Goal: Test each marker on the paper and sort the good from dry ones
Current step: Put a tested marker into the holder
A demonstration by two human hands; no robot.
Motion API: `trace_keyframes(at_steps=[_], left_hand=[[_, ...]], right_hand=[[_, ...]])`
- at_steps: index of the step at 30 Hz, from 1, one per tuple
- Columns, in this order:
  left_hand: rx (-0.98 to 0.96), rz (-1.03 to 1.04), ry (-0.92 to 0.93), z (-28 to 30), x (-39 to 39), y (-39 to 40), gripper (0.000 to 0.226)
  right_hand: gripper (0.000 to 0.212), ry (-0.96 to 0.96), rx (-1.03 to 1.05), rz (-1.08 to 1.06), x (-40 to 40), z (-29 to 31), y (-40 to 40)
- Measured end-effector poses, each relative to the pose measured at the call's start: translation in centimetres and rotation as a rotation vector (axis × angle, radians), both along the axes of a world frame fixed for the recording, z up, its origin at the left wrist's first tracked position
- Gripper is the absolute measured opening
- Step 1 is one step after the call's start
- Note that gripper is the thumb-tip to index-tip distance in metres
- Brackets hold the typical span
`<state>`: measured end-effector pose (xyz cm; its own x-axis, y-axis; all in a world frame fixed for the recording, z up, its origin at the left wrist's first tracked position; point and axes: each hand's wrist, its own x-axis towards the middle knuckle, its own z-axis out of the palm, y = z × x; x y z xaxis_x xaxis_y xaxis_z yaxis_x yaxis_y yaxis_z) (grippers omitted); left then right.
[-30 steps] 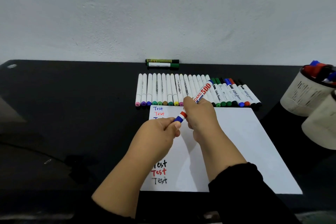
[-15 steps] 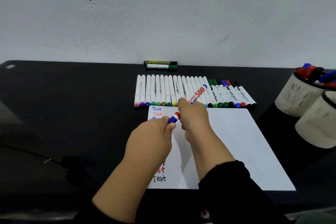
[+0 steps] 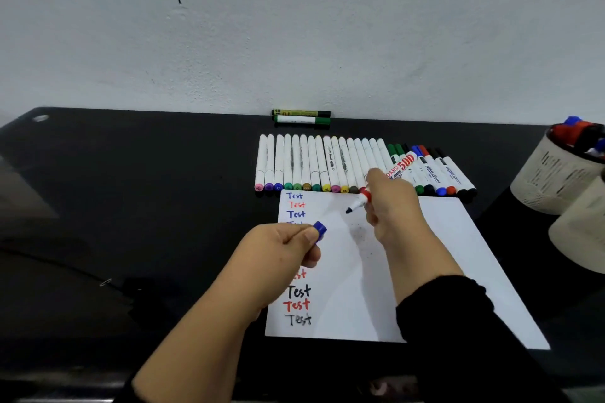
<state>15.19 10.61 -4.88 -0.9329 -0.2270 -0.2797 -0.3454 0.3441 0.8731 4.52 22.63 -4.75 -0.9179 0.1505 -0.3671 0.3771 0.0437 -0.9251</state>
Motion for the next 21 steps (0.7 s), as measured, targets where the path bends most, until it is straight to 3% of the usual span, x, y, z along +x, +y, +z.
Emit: trace_keyframes(at_steps=[6, 9, 12, 17, 21], left_hand=[[0.002, 0.081, 0.032, -0.6, -1.4, 0.1, 0.017], [0.014, 0.125, 0.059, -1.2, -1.7, -0.1, 0.016], [-0.041, 0.126, 0.066, -1.3, -2.0, -0.5, 0.029], [-0.123, 0.082, 0.046, -1.3, -3.2, -1.0, 0.031], [-0.193, 0.051, 0.045, -1.2, -4.0, -1.6, 0.031]], right_hand=[[0.02, 0.032, -0.055, 0.003, 0.5, -0.4, -1.2], [0.033, 0.07, -0.128, -0.064, 0.1, 0.0, -0.2], [0.041, 0.125, -0.075, -0.045, -0.1, -0.1, 0.1], [0.024, 0.226, 0.045, 0.092, -1.1, 0.1, -0.5], [0.023, 0.318, 0.239, 0.177, -2.5, -0.5, -1.3]])
